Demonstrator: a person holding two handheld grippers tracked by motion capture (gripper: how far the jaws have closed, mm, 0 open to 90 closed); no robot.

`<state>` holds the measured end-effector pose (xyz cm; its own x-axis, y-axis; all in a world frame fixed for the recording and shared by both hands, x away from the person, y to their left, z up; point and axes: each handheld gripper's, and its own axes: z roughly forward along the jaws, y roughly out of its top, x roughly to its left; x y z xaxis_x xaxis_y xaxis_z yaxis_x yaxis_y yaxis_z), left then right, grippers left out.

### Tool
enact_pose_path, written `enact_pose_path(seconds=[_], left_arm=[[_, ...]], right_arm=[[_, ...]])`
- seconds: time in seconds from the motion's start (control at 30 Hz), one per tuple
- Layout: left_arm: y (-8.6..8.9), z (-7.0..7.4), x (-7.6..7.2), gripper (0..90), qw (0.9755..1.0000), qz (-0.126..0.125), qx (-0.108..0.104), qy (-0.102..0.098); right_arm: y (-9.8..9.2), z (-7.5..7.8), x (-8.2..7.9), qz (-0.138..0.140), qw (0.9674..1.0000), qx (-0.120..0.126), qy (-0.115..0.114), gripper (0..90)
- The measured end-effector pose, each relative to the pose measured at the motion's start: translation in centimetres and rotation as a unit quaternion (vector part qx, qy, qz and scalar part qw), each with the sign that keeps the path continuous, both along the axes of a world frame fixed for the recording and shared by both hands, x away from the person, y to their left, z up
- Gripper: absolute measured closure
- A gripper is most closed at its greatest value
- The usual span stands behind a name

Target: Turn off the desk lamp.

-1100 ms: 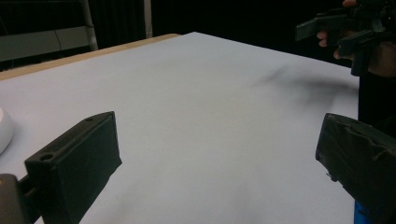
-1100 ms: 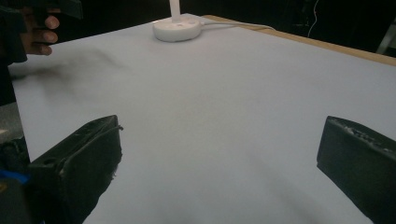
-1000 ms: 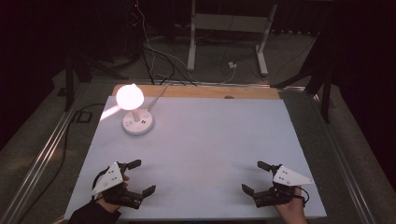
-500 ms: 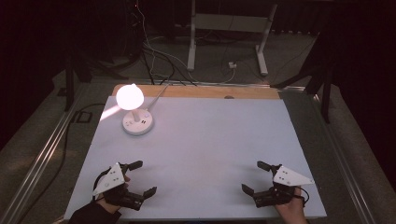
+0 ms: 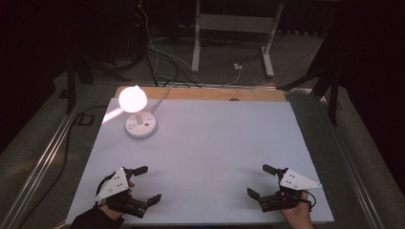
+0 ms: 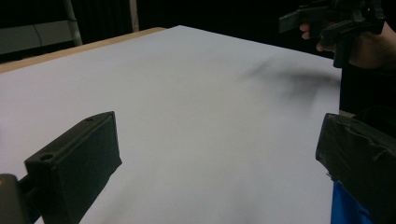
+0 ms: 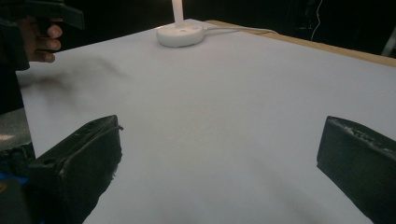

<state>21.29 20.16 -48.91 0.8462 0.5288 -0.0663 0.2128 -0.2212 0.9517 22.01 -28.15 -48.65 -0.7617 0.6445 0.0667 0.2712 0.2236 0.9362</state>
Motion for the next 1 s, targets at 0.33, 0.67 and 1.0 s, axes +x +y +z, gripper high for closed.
enact_pose_path(seconds=[0.33,0.67,1.0], left_arm=[[-0.3,0.8,0.2,0.5,1.0,-0.003,-0.006,-0.006],[-0.4,1.5,1.1,0.5,0.9998,0.007,-0.016,-0.009],[-0.4,2.1,2.5,0.5,0.9995,0.024,-0.022,-0.006]], right_arm=[[0.0,0.0,0.0,0.0,1.0,0.007,-0.002,0.0],[0.1,0.0,0.0,0.003,1.0,0.008,0.0,0.0],[0.2,-0.1,0.0,0.001,1.0,0.001,0.001,0.0]])
